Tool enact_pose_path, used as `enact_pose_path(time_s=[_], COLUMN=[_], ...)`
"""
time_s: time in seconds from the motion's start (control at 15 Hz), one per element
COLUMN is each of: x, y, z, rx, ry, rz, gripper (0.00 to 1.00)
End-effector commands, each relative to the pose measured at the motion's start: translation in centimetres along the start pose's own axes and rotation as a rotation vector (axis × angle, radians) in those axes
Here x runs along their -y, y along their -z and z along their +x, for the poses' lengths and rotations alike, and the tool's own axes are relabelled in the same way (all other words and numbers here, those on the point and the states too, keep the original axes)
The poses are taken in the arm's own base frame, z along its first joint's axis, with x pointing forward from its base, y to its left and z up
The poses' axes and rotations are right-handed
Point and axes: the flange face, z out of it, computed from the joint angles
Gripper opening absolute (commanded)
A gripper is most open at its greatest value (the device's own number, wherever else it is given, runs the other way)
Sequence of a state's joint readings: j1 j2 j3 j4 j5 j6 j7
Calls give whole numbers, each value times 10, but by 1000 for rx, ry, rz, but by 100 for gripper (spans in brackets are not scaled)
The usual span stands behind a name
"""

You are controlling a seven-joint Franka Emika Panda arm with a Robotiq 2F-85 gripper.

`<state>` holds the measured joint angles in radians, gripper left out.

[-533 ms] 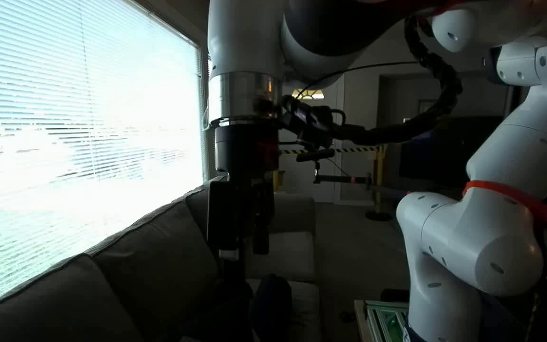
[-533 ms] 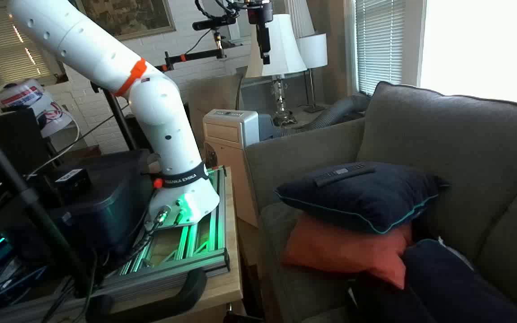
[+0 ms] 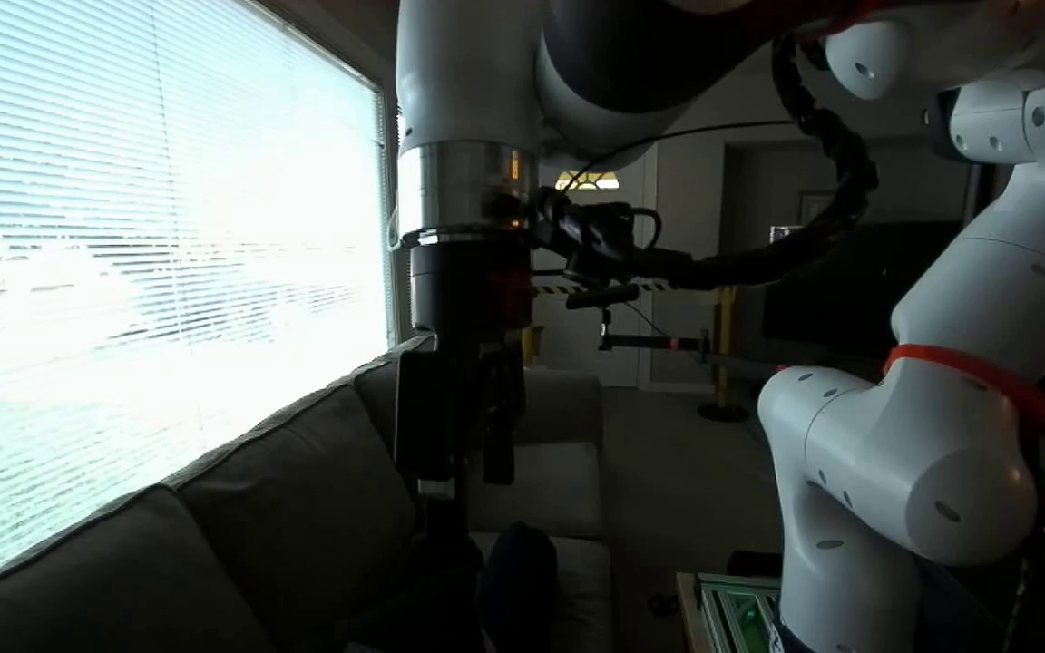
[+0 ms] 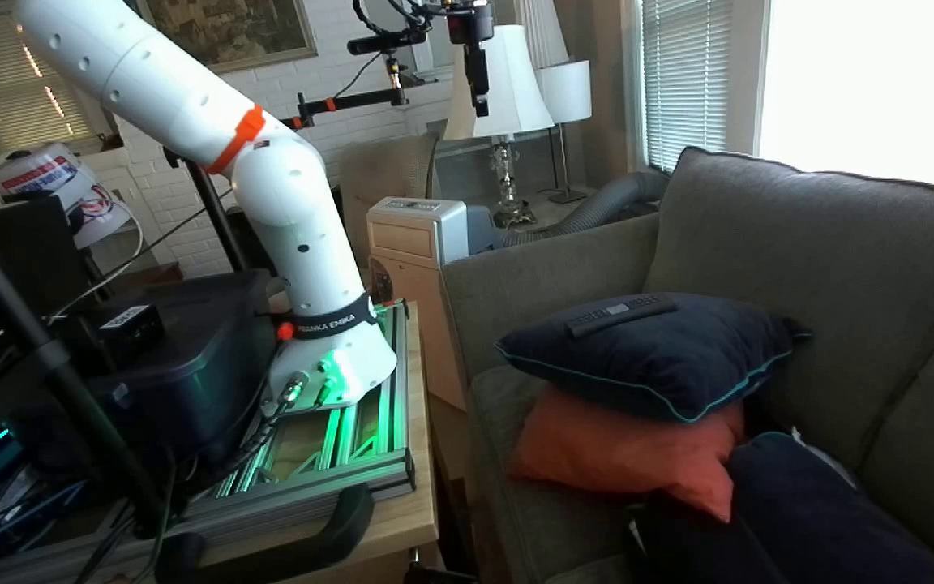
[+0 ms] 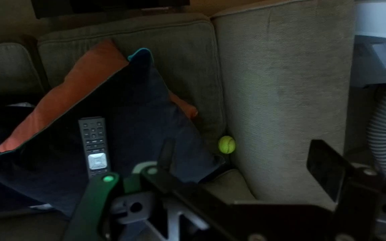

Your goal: Remove the remote control from the pillow and place it on the left armrest of the sofa.

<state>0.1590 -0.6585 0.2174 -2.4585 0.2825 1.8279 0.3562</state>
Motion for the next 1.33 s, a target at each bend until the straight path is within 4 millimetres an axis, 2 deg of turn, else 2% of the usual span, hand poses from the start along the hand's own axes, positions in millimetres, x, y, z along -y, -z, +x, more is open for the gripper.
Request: enact_pose_path(time_s=[0.0,0.27,0.67,0.73,0.87,1.27], x=[-11,-34,-71,-61,-65,-61], y=[-28,-58,-95,-83,-87,-83], z=[16,30,47,45,46,46], rx=[-42,-47,-46,-40,-33,-42], ry=[-103,-255,-244,-252,-259,-251], rz=[-138,-302,-267,-272,-268,-265], gripper=[100,100,100,100,100,100])
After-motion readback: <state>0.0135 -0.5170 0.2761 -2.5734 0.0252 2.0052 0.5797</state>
